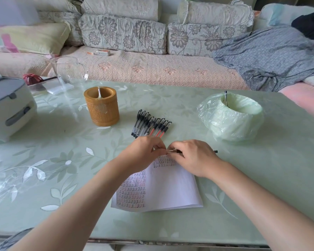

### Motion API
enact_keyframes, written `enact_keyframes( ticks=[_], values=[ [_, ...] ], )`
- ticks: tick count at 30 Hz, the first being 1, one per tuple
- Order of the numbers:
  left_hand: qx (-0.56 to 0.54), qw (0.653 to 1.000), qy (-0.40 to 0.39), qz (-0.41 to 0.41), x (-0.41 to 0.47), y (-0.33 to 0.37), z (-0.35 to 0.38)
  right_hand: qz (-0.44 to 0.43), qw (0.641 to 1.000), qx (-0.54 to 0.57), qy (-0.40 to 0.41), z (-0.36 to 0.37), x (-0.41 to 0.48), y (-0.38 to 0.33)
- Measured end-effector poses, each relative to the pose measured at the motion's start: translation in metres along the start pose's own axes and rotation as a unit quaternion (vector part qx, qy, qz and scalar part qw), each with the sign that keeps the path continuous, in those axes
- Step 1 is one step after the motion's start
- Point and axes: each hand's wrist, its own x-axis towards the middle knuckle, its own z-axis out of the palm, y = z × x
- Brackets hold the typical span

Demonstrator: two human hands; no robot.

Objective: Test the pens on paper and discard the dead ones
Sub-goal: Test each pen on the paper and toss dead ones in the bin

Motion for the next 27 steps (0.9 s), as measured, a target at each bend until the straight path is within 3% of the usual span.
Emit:
enact_keyframes(
  ticks=[7, 12, 16, 18, 22, 27],
  values=[
    [0.099, 0.995, -0.011, 0.023, -0.005, -0.002, 0.002, 0.069, 0.973, 0.222, 0.003, -0.003, -0.007, 0.019],
    [0.129, 0.991, -0.034, 0.022, -0.005, -0.001, 0.004, 0.127, 0.869, 0.479, 0.014, 0.004, -0.011, 0.014],
    [0.146, 0.988, -0.033, 0.025, -0.003, 0.0, 0.009, 0.139, 0.804, 0.579, 0.002, 0.002, -0.013, 0.014],
    [0.142, 0.989, -0.028, 0.022, -0.001, 0.001, 0.012, 0.139, 0.798, 0.587, -0.008, 0.003, -0.014, 0.015],
    [0.13, 0.991, -0.015, 0.001, 0.004, 0.004, 0.018, 0.117, 0.832, 0.542, -0.001, 0.006, -0.016, 0.016],
    [0.11, 0.993, 0.013, -0.032, 0.005, 0.002, 0.026, 0.134, 0.842, 0.522, -0.001, 0.01, -0.017, 0.021]
  ],
)
